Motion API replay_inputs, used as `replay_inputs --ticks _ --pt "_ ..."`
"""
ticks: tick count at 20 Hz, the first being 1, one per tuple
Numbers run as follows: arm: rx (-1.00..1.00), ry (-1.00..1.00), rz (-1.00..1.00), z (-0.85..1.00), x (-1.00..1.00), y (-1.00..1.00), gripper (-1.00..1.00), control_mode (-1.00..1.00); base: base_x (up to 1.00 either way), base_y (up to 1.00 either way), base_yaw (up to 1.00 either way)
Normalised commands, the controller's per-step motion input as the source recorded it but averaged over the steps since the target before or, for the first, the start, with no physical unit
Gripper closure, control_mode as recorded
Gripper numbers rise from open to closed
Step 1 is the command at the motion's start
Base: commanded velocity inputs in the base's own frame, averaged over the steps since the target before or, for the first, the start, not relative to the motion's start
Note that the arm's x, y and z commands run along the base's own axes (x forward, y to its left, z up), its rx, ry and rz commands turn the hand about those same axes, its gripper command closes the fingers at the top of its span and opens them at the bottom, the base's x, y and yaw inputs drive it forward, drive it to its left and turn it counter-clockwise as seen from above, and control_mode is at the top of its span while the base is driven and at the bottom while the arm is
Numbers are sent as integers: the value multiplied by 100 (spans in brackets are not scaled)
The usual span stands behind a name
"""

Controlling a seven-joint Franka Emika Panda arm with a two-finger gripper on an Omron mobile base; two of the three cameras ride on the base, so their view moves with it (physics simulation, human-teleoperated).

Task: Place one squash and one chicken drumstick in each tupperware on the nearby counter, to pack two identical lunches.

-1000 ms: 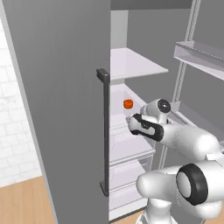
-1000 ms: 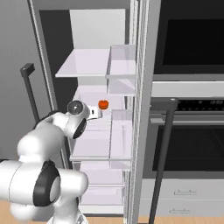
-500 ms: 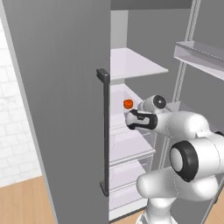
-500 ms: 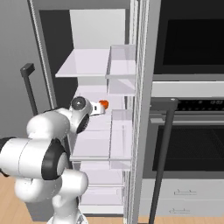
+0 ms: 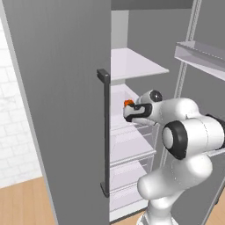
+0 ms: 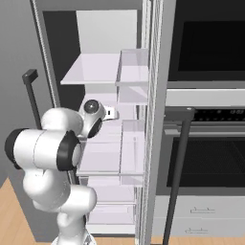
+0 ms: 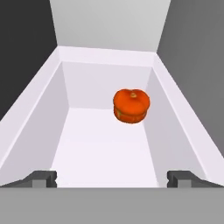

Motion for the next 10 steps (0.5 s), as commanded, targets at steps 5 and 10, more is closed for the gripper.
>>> replay_inputs --ticks 5,10 --pt "0 0 0 0 42 -5 -100 -100 0 0 0" --pt "0 0 0 -5 38 -4 -100 -100 0 0 0"
